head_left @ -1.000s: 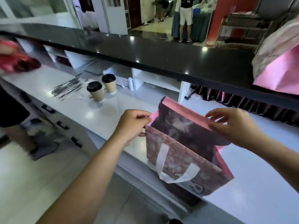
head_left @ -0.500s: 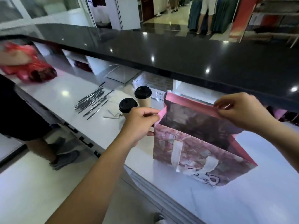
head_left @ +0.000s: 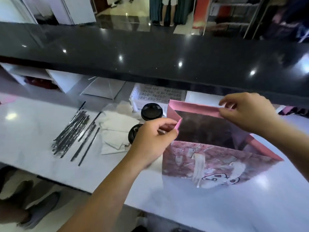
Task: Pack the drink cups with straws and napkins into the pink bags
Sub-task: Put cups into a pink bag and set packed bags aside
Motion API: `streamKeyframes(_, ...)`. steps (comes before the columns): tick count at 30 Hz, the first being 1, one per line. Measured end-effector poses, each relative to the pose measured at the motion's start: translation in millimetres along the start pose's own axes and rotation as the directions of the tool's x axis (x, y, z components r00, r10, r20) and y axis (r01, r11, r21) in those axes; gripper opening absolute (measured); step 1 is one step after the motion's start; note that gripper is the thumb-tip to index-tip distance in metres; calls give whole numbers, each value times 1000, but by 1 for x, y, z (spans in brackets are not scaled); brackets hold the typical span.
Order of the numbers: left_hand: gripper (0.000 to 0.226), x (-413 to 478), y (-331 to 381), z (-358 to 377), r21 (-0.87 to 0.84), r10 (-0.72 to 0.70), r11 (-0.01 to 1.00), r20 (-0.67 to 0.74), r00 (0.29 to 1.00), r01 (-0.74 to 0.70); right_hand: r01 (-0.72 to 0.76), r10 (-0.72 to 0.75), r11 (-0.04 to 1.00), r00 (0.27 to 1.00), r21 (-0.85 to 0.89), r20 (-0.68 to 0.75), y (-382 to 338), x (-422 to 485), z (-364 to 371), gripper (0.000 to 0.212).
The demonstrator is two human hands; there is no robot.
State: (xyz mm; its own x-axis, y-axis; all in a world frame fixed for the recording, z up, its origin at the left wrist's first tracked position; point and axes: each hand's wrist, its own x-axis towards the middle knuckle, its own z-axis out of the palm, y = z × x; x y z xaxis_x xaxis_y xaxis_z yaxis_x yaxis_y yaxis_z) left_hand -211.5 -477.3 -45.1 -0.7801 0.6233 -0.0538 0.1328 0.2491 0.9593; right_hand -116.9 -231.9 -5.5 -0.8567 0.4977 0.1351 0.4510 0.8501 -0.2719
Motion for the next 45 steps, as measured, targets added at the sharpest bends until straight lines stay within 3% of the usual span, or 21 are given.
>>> streamKeyframes(6,15,21,-11,-30,-22,72,997,249,966,-68,-138,138,981,990,-136,-3,-32,-7,12,25)
streamKeyframes(9,11,51,-21,-59,10,100,995,214,972,-104,-170,166,975,985,-142,-38,-43,-20,14,42)
streamKeyframes(11,13,78,-30,-78,125,124,982,153,980,-144,-163,159,979,986,-125,-41,-49,-34,15,46)
streamKeyframes(13,24,110,-42,-91,317,113,937,132,985,-150,-180,177,980,983,-88,-41,-59,-56,19,48)
streamKeyframes(16,65,153,-67,-94,519,-50,847,293,955,-115,-229,222,972,968,-50,-116,-75,-92,32,48)
streamKeyframes(18,76,169,-81,-88,486,-104,867,394,913,-111,-262,258,965,956,-13,-143,-84,-113,41,52)
streamKeyframes(22,67,180,-94,-74,439,-38,879,452,891,-185,-283,286,958,947,35,-146,-91,-136,55,57)
streamKeyframes(30,54,170,-92,-70,374,71,904,345,936,-207,-173,186,979,974,103,-131,-90,-127,41,50)
streamKeyframes(32,55,159,-79,-74,335,94,924,266,959,-184,-151,175,972,976,180,-128,-86,-119,29,46)
streamKeyframes(34,68,145,-59,-81,296,103,941,219,970,-166,-116,160,948,979,297,-128,-84,-108,13,41)
streamKeyframes(37,79,123,-25,-92,260,235,925,176,956,-275,-3,76,855,990,518,-121,-86,-83,-5,24)
streamKeyframes(42,85,79,35,-95,165,448,865,174,877,-474,168,-114,757,985,632,-126,-97,-38,-30,64)
streamKeyframes(45,81,59,58,-84,131,554,809,156,818,-573,234,-216,667,969,707,-117,-110,-24,-47,73)
